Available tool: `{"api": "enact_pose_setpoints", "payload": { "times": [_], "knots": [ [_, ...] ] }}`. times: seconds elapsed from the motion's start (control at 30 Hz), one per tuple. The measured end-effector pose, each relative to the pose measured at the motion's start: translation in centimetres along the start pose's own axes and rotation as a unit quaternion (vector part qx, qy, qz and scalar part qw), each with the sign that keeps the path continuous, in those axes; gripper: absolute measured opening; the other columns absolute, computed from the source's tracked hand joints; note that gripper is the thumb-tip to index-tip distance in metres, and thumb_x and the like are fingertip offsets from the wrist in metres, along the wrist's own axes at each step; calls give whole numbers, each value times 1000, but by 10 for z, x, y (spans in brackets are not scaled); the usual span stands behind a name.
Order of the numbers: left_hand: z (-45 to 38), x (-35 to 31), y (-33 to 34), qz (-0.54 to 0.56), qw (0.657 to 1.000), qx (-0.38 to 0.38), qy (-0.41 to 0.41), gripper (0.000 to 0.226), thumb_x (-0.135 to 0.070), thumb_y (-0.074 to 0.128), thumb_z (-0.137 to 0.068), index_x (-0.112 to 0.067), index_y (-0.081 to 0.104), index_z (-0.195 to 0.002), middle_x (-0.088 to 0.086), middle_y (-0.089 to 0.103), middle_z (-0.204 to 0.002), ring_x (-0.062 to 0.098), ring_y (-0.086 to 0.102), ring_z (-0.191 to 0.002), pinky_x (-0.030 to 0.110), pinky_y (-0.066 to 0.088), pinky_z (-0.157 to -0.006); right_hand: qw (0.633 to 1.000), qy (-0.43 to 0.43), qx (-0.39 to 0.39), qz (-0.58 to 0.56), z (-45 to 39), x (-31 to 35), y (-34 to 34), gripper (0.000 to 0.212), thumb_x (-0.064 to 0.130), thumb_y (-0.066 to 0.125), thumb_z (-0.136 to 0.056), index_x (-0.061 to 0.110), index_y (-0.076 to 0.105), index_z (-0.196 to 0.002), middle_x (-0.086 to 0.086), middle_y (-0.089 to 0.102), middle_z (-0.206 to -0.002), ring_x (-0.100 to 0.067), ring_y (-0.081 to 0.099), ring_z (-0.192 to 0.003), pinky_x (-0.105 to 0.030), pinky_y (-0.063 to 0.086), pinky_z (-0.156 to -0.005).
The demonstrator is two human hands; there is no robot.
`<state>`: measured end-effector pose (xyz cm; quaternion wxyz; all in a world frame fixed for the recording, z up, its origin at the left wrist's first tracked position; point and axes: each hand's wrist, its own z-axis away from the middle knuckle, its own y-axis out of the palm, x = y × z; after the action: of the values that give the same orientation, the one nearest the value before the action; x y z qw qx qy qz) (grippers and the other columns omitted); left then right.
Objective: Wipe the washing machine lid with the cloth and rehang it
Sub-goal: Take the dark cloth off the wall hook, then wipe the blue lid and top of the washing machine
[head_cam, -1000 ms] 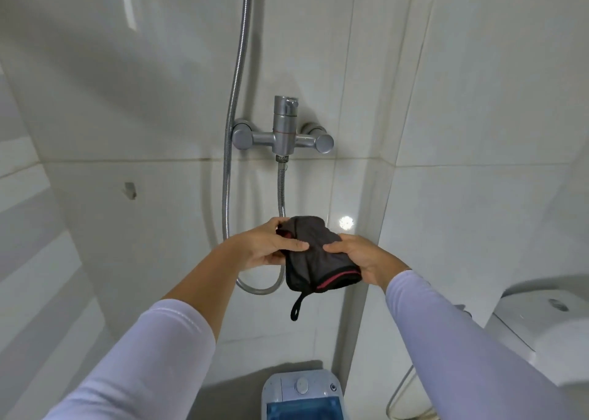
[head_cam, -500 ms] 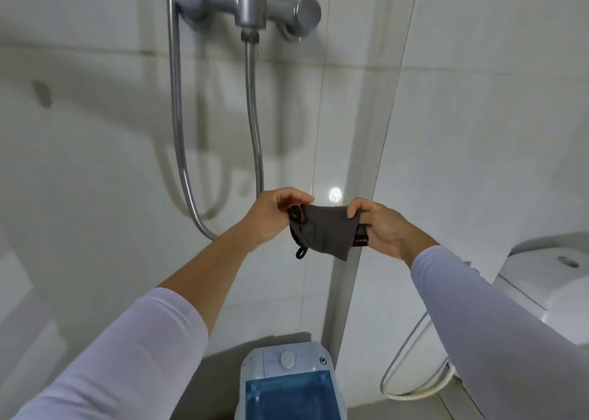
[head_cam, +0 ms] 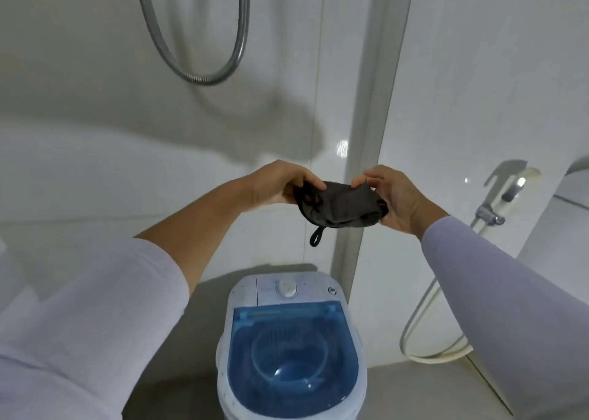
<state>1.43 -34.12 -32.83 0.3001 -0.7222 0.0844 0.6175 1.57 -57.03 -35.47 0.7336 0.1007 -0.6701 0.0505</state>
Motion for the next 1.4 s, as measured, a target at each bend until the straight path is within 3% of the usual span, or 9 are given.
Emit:
{"api": "enact_pose_setpoints", "payload": {
  "times": [0.17,0.33,0.57,0.7,0.87,1.0,1.1,1.27,1.4],
  "knots": [
    [29,45,35,-134,986,-85,48,11,-12,66,-86,-12,72,-96,3,71,-98,11,65,-93,22,50,-88,996,-40,26,76,34,-47,11,13,20,66,-82,13,56,-85,-6,59,-83,-16,59,-76,-18,55,-59],
    [61,61,63,-138,983,-111,47,16,-7,67,-85,-23,68,-83,-3,67,-89,13,62,-89,23,47,-79,994,12,-6,111,72,-70,19,49,6,71,-77,11,49,-121,-9,56,-110,-21,60,-94,-25,56,-69],
    [86,53,92,-160,979,-108,63,14,-6,66,-86,-21,68,-85,-5,66,-90,13,60,-88,17,47,-77,992,33,-24,118,115,-76,21,45,8,72,-75,3,59,-118,-15,67,-110,-27,65,-95,-30,58,-70],
    [82,59,111,-163,976,-131,64,11,-8,66,-86,-18,68,-92,-5,66,-93,12,62,-92,22,50,-85,997,6,-47,59,119,-89,15,38,5,65,-77,3,61,-115,-19,66,-112,-34,63,-102,-40,56,-84],
    [67,86,106,-198,965,-169,4,23,-19,63,-88,-19,62,-111,-5,62,-116,8,58,-97,13,41,-70,994,-4,-104,28,104,-104,3,17,-3,55,-82,7,60,-96,-18,62,-98,-35,61,-90,-50,59,-70],
    [51,125,91,-304,939,-134,-85,41,-24,63,-88,-19,51,-126,-1,55,-133,16,49,-124,21,37,-88,985,1,-140,97,78,-118,-8,22,-10,44,-82,5,60,-80,-16,62,-81,-30,63,-74,-37,60,-59],
    [35,154,85,-399,901,-89,-147,56,-25,63,-87,-17,40,-137,4,49,-139,24,44,-126,32,39,-97,966,0,-180,187,50,-135,-12,20,-11,38,-73,-6,56,-81,-15,56,-73,-31,57,-63,-24,54,-47],
    [9,190,84,-429,882,-66,-185,73,-24,71,-80,-15,34,-142,10,47,-136,29,50,-119,37,43,-92,923,-21,-224,312,3,-168,-10,25,5,41,-76,4,47,-101,-16,63,-93,-28,60,-80,-25,46,-58],
    [-5,206,86,-448,872,-64,-188,74,-18,67,-83,-13,28,-146,11,37,-145,31,45,-126,39,43,-97,917,-36,-217,332,-23,-184,0,19,-3,39,-86,2,42,-105,-10,49,-97,-16,48,-61,-5,34,-32]
  ]
}}
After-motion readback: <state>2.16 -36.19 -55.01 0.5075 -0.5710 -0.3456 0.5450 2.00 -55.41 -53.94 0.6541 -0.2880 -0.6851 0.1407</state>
